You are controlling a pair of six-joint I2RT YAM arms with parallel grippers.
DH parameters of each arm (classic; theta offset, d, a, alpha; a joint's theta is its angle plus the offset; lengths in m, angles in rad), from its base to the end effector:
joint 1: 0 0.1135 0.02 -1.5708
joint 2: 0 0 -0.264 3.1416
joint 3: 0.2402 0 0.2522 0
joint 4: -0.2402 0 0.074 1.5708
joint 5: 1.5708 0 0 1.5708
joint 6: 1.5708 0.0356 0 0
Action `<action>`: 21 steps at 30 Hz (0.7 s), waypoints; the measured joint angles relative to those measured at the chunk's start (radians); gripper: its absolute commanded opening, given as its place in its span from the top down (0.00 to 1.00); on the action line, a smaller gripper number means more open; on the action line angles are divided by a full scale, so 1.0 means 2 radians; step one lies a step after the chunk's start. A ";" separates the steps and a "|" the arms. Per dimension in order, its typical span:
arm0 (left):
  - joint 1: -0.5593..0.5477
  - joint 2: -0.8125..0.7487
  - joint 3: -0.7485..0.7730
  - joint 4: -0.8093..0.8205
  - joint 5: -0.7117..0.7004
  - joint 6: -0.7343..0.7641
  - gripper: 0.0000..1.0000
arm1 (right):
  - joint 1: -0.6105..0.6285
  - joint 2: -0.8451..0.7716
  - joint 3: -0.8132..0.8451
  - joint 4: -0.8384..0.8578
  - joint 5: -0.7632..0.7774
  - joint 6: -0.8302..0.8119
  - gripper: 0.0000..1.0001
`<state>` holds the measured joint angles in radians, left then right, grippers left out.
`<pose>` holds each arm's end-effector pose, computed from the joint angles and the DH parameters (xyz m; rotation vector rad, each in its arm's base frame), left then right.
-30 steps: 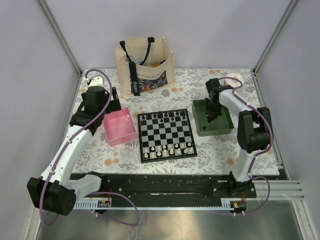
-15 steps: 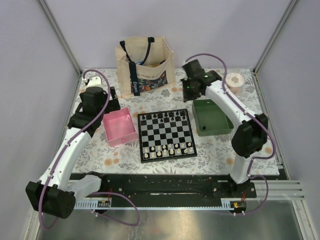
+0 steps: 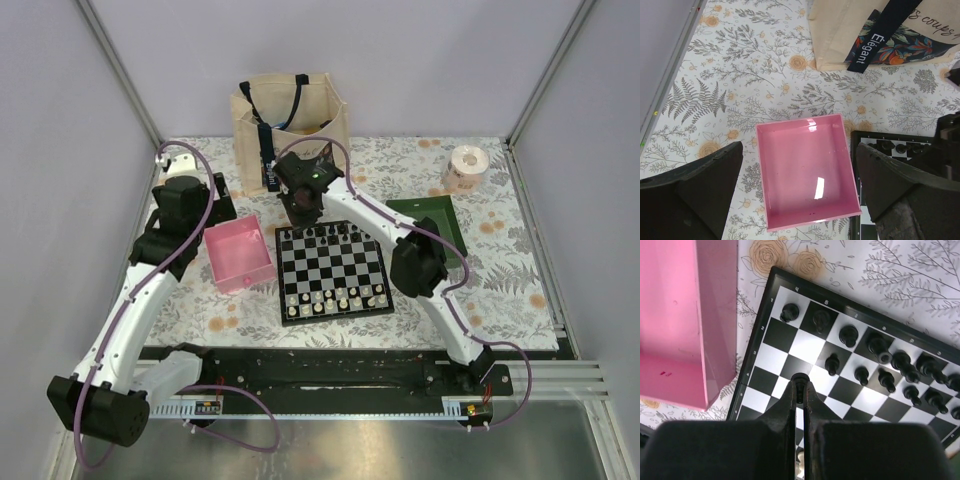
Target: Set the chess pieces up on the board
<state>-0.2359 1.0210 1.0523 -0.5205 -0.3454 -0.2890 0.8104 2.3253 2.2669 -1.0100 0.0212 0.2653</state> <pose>0.2166 -0.0397 0.3557 -0.2649 2.0115 0.0255 0.3463 0.3629 0.2554 -0.7145 2.5836 0.3280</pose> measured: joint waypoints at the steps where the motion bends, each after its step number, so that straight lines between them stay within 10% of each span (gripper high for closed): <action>1: 0.000 -0.002 0.000 0.000 -0.001 0.000 0.01 | 0.003 0.011 0.014 -0.004 0.002 -0.002 1.00; 21: 0.000 -0.006 -0.007 0.000 -0.005 0.000 0.01 | 0.010 0.066 0.033 -0.021 0.005 -0.005 1.00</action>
<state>-0.2359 1.0080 1.0382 -0.5205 -0.3561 -0.2886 0.8303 2.4569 2.3333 -1.0519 0.0319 0.2546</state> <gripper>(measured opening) 0.988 0.045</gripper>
